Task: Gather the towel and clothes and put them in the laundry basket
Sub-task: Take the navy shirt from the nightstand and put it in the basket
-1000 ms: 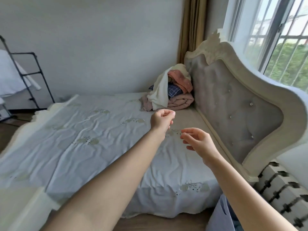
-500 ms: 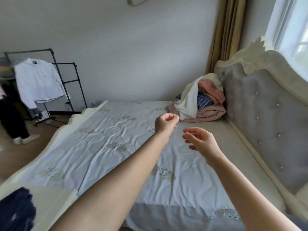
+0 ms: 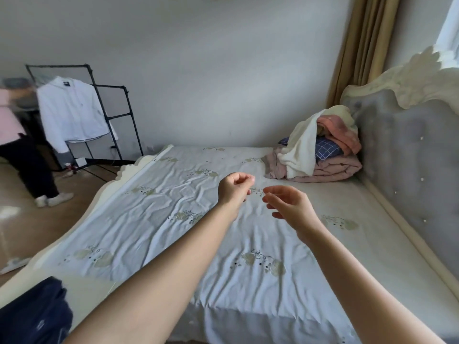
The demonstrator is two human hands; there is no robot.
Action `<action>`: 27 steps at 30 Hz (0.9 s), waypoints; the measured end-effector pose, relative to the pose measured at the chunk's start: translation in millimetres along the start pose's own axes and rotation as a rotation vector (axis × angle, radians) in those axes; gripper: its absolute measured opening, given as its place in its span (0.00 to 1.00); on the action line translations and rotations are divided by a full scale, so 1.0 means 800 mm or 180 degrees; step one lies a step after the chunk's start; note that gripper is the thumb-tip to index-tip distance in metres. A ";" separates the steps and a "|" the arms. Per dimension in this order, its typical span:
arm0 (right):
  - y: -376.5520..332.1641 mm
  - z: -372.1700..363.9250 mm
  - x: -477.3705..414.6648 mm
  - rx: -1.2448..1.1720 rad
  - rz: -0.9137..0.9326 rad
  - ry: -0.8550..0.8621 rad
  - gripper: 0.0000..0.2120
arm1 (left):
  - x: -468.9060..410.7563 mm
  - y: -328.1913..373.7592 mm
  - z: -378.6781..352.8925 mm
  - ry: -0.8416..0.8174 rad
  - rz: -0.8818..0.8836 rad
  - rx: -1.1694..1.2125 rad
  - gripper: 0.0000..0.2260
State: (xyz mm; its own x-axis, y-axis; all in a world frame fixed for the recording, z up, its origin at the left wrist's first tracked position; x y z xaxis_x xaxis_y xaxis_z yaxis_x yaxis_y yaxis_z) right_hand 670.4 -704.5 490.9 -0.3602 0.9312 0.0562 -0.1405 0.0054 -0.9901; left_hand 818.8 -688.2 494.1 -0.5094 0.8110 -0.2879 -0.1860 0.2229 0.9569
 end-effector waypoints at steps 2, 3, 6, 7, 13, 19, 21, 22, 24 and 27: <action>0.002 -0.039 -0.011 0.0010 -0.0026 -0.0191 0.06 | -0.007 -0.009 0.041 0.0143 -0.0025 -0.0121 0.08; 0.003 -0.057 -0.016 0.0028 -0.0025 -0.0283 0.06 | -0.010 -0.013 0.060 0.0218 -0.0030 -0.0183 0.07; 0.007 -0.127 -0.037 0.0050 -0.0086 -0.0670 0.05 | -0.019 -0.030 0.133 0.0587 -0.0012 -0.0366 0.02; 0.009 -0.148 -0.042 0.0024 -0.0116 -0.0785 0.05 | -0.020 -0.034 0.154 0.0688 -0.0004 -0.0411 0.02; 0.024 -0.291 -0.070 0.0153 -0.0172 -0.1556 0.06 | -0.015 -0.078 0.298 0.1428 0.0247 -0.0830 0.02; 0.056 -0.421 -0.086 0.0502 -0.0197 -0.2305 0.04 | 0.030 -0.138 0.451 0.2326 0.0861 -0.1342 0.03; 0.064 -0.464 -0.089 0.0624 -0.0216 -0.2581 0.05 | 0.055 -0.149 0.496 0.2642 0.1040 -0.1444 0.01; 0.067 -0.484 -0.088 0.0667 -0.0230 -0.2726 0.05 | 0.068 -0.153 0.516 0.2789 0.1111 -0.1477 0.04; 0.074 -0.523 -0.085 0.0747 -0.0256 -0.2973 0.04 | 0.094 -0.159 0.551 0.3002 0.1290 -0.1569 0.05; 0.087 -0.578 -0.073 0.0930 -0.0295 -0.3303 0.04 | 0.126 -0.169 0.597 0.3248 0.1525 -0.1721 0.04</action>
State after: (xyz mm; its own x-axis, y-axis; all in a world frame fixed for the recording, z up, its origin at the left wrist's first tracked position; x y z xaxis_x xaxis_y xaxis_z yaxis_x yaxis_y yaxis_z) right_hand 1108.2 -589.7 358.9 -0.9228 0.1680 0.3468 -0.3722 -0.1550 -0.9151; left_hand 1194.1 -377.8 353.6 -0.9946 -0.0938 -0.0439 0.0001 -0.4252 0.9051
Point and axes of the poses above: each hand's wrist, its own x-axis away from the middle knuckle, its own z-axis out of the back of the hand, y = z × x, the point moved 6 cm from there along -x, towards the middle knuckle, and after that the axes turned 13 degrees about -z, right-handed, at the moved point
